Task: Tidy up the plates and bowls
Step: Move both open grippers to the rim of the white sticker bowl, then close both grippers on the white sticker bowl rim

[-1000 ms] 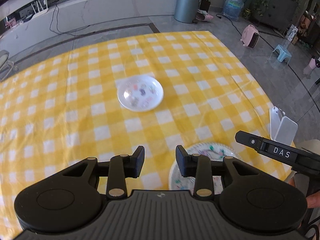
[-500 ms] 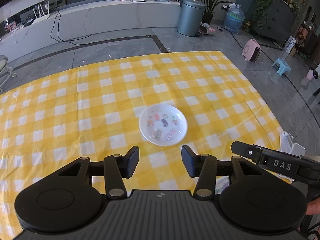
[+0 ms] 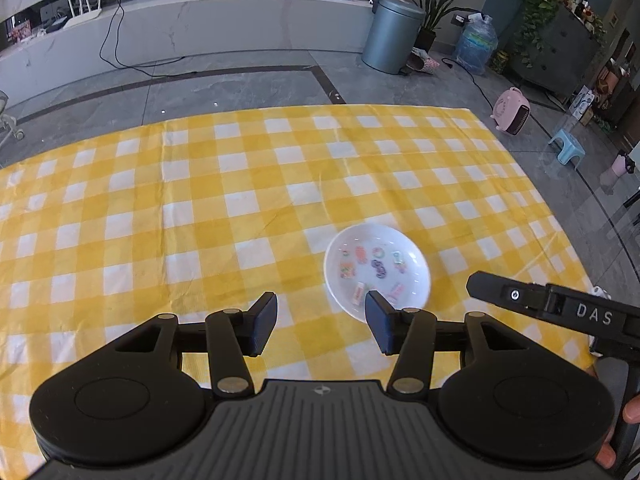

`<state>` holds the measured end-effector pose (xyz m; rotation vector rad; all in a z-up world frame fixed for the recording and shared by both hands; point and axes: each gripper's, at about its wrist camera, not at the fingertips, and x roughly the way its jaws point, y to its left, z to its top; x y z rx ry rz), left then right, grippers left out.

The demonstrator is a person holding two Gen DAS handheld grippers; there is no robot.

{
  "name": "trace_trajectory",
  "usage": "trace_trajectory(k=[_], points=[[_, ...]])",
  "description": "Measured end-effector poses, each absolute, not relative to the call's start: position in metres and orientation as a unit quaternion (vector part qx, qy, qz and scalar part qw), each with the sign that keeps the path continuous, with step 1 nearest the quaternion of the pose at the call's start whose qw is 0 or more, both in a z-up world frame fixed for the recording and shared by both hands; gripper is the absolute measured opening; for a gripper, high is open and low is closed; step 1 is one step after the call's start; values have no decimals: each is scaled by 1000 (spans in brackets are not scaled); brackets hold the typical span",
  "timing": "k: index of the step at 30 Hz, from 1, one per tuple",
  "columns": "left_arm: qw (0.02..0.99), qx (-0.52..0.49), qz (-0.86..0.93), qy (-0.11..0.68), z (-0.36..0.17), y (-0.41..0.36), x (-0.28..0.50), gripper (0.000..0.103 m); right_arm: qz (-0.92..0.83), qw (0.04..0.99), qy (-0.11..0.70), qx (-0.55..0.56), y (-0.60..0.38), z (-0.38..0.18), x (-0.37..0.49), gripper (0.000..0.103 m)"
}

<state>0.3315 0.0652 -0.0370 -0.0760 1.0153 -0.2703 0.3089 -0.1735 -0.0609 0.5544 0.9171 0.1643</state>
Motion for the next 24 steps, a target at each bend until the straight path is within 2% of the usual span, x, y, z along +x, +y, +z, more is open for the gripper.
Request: trace_trajectory(k=[11,16,21,24], points=[[846,-61,-137,512,-69,59,373,55,80,845,458,264,-166,-91,338,35],[842,-58,-129,520,-83,50,384,39,82,837,466,276,-166,-105,347,32],[838,-47,-136,527,-89,43,388,30,89,837,465,274,-164,-112,350,27],[835,-39,-143,530,-90,38,388,21,97,832,466,284,-165,-114,352,20]])
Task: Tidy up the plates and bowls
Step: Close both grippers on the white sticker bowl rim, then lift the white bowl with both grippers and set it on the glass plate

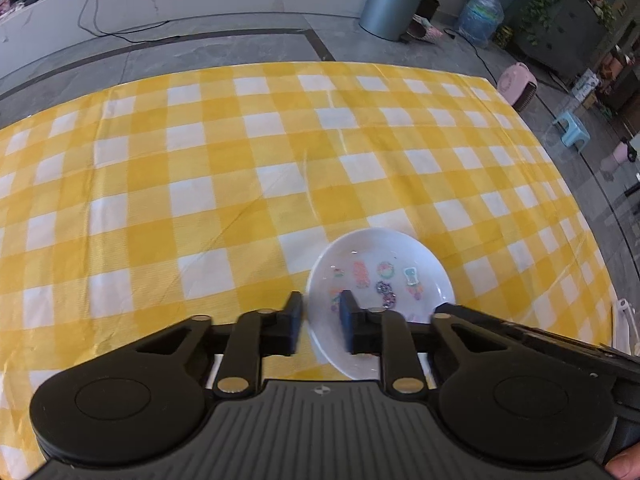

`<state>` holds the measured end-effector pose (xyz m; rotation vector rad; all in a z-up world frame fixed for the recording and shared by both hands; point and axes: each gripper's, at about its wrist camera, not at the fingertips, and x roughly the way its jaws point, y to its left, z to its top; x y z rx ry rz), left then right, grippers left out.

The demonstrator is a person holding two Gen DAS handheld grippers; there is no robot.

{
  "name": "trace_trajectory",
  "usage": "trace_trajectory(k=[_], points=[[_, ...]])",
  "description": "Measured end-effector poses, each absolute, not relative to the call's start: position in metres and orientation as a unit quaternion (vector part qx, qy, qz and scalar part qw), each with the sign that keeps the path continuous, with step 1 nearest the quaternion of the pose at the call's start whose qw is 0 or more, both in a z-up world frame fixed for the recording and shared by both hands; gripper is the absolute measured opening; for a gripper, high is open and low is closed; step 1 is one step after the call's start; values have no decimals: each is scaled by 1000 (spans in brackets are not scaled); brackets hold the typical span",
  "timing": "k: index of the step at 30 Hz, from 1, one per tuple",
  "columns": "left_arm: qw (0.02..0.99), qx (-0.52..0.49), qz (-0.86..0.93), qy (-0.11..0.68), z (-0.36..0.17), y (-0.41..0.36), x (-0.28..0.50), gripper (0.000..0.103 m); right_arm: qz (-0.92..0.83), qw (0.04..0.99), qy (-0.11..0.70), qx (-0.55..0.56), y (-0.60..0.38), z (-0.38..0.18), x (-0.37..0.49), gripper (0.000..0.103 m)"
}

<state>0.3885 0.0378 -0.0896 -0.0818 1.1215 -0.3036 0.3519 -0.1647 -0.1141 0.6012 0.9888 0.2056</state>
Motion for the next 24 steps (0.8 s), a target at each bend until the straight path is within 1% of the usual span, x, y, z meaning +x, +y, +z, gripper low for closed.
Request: trace_trajectory(k=[1,3,5,6,7,14,24], points=[[835,-35,-144,530,-90,35,388,19,101,828,469,290,-165,-116,352,17],[837,-23,-139,529,-90,32,388,15,102,829,466,292,-163,-118,351,14],[838,-18,-136,528,-89,29,387,14,98,832,466,285,-163,-118,351,7],[838,-20,-134,529,-88,30,387,11,96,832,466,284,-163,-118,351,5],[838,-22,-134,528,-87,30,385,9,94,832,467,286,-163,-118,350,5],[847,-20,-134,515,-62,30,373,6,91,828,461,304,-171,-105,342,2],[866,-26,-127,483,-6,19,327,3,110,831,443,318,-182,-63,305,2]])
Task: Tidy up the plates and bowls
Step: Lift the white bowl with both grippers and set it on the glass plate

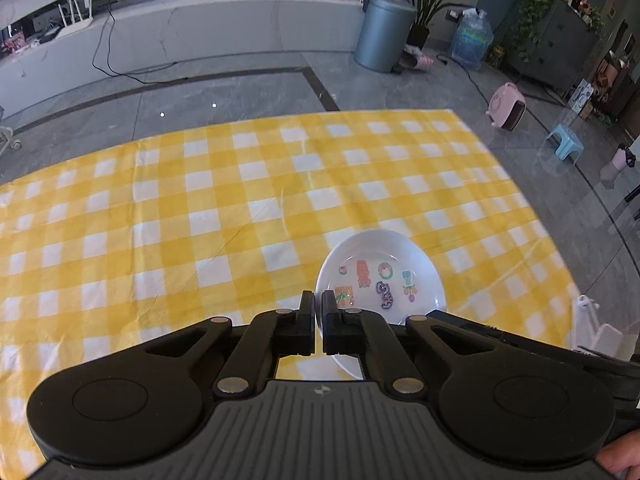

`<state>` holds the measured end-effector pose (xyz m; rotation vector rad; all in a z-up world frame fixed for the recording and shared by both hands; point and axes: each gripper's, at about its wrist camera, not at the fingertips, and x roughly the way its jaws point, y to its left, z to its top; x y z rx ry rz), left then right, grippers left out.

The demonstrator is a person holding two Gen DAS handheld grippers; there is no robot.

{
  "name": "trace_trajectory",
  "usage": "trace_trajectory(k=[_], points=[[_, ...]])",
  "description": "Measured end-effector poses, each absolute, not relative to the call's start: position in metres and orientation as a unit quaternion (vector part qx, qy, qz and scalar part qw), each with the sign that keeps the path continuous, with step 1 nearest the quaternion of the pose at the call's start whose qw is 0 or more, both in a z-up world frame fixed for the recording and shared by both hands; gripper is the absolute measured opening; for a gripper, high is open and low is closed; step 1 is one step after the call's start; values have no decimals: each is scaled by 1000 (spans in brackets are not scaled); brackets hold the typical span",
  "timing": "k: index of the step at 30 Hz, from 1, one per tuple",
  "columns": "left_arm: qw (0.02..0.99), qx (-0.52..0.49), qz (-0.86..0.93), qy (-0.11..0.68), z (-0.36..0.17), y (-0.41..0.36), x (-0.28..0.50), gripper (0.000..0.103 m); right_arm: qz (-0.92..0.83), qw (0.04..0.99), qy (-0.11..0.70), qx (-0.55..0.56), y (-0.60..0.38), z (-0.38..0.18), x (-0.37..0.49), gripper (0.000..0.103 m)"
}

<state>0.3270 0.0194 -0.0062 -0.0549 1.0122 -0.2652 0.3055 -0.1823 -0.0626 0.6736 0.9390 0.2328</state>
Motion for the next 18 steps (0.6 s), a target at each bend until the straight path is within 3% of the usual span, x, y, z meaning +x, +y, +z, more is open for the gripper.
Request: trace_trajectory(k=[18], points=[[887,-59,-143,436,37,-26,216,2,132,849,413,302,-231,-13,207,2]])
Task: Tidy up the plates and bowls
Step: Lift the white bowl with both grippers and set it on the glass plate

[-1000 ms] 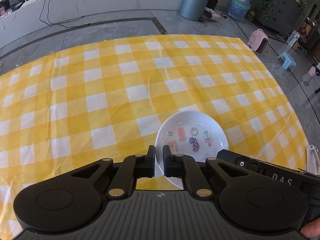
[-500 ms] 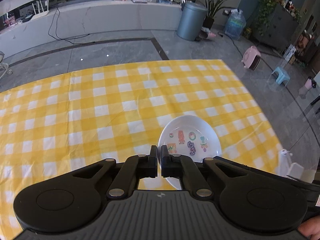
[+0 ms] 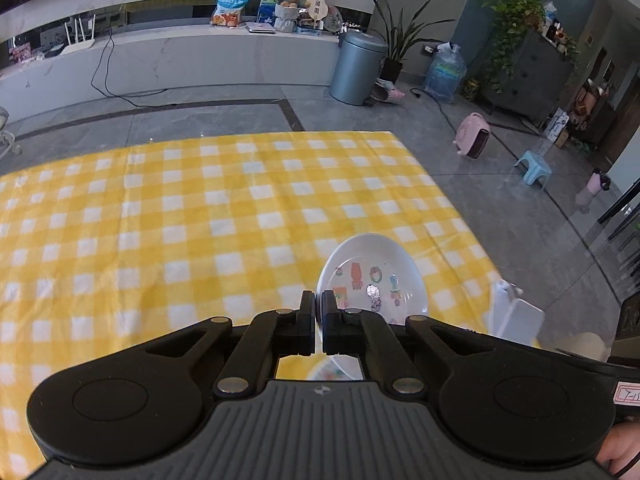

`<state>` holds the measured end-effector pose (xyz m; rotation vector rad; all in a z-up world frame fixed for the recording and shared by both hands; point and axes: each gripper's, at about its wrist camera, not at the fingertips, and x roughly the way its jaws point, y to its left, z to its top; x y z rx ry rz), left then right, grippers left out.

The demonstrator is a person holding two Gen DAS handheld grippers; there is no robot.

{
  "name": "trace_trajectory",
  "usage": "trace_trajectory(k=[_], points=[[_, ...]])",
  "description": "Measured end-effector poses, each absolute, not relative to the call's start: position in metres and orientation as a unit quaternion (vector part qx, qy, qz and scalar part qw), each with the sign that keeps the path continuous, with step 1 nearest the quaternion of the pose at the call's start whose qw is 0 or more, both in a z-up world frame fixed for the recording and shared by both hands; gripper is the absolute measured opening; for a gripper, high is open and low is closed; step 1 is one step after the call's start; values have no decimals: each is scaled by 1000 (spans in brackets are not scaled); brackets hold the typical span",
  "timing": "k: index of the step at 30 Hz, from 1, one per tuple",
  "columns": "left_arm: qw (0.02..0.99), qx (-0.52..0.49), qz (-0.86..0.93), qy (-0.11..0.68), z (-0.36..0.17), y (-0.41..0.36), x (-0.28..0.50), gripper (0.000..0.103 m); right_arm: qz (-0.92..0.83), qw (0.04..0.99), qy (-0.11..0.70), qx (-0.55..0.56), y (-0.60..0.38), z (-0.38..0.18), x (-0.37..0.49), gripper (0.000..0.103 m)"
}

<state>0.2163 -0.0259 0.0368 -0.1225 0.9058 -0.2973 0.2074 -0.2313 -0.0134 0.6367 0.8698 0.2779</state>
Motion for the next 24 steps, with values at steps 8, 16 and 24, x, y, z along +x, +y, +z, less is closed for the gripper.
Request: trace_trajectory(k=[8,16,24], points=[[860,-128,-147,472,-2,-43,184,3,109,836,434,316,-272,-33,167,0],[844,-148,-108,504,-43,-51,178,2,80,816,466,332,-282,-64,158,0],[842,-142,-79,514,-60,-49,173,2,74,803,502,313,-274,-78,166,0]])
